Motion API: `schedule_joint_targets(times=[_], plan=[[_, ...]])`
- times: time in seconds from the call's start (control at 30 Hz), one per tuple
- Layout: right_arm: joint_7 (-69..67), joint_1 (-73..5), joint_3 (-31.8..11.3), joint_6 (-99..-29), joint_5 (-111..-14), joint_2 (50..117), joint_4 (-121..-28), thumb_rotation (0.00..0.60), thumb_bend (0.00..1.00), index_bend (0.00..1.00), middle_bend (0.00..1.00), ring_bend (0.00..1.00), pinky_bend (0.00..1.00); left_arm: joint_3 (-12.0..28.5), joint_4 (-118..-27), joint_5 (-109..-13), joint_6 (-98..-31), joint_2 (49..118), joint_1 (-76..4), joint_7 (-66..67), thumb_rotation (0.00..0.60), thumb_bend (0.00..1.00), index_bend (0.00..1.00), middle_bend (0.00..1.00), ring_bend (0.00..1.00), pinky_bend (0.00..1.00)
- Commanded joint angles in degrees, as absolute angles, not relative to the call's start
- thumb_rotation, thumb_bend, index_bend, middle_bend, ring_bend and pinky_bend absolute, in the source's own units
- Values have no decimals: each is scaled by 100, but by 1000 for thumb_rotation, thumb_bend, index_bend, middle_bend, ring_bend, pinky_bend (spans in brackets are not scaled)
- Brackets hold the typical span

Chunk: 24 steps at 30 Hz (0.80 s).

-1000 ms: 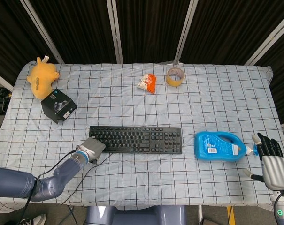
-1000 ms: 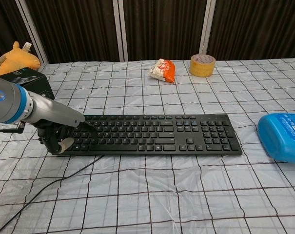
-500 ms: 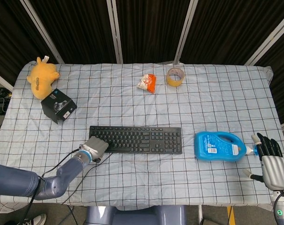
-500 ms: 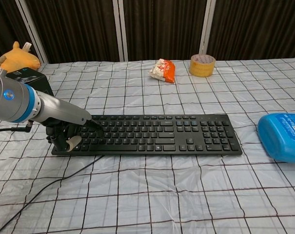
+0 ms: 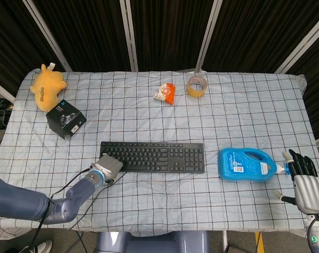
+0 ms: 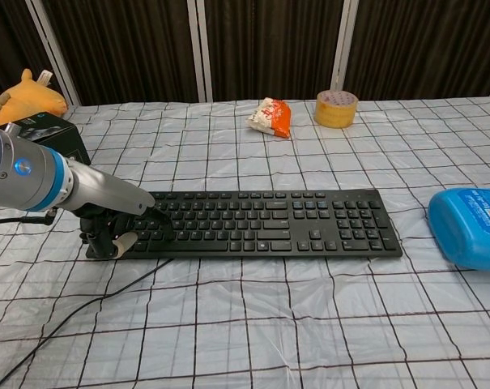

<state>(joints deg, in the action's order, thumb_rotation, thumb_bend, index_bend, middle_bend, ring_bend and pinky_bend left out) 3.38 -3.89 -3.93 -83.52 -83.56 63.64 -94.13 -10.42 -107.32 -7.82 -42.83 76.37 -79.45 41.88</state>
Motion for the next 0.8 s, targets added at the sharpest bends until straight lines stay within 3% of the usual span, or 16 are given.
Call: schedule_joint_targets(times=[0.03,0.57,0.8], plan=[[336,-385,-393,-8365,-8361,6365,-9417,600,52,31,0,0,0,-1081,-10701,-746,-4286,7676,-7981,4161,600,756,114,850,752,527],[343,-379,-394,-8366,-8346,6369,-9421,600,53,31,0,0,0,-1192,-10736,-789,-4374,7701,-8087,4009,600,755,120,850,753,527],[351,-376,-395,-8355,-8323,6363,-9416,600,53,31,0,0,0,-1037,-10883,-949,-4526,7487,-8016,3742,600,755,119,846,750,527]])
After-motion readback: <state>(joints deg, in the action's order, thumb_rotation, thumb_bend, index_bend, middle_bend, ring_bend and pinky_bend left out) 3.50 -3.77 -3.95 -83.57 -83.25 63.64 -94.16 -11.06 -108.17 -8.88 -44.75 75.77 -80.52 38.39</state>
